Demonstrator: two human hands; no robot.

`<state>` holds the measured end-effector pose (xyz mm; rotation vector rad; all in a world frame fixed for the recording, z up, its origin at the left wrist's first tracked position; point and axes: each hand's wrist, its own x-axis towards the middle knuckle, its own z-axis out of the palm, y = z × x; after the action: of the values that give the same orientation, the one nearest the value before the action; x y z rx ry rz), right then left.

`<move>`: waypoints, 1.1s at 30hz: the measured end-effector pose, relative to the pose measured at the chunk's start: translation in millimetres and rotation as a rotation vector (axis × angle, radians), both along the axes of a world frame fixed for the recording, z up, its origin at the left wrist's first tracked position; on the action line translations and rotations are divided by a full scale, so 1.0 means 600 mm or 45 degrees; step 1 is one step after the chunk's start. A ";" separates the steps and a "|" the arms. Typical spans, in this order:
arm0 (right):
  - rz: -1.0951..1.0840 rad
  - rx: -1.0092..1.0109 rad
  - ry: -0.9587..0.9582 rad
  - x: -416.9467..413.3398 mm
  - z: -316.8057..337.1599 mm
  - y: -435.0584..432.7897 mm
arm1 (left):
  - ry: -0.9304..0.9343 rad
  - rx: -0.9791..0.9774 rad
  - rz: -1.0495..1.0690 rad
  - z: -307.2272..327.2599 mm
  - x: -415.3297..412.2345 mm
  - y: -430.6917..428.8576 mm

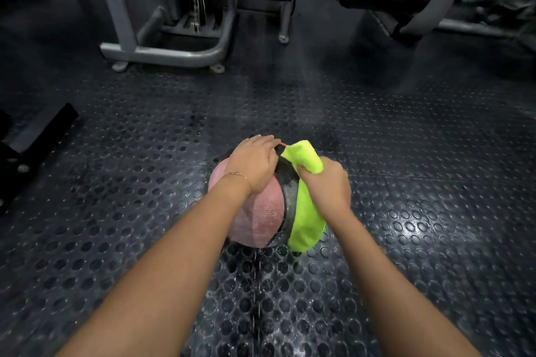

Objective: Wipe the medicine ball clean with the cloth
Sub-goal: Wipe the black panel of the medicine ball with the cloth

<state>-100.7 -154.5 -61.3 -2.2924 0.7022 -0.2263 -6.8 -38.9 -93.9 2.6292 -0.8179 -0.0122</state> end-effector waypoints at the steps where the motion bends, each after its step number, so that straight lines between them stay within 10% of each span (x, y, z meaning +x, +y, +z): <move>1: -0.005 -0.021 -0.005 -0.006 0.000 0.007 | -0.002 0.017 0.029 0.000 -0.002 -0.002; 33: -0.099 0.010 -0.006 -0.025 -0.025 0.007 | 0.035 0.082 0.174 0.000 -0.008 -0.014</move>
<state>-115.9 -150.4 -76.2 -2.2585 0.7893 -0.2648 -11.5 -47.2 -94.0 2.7340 -0.6373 -0.0377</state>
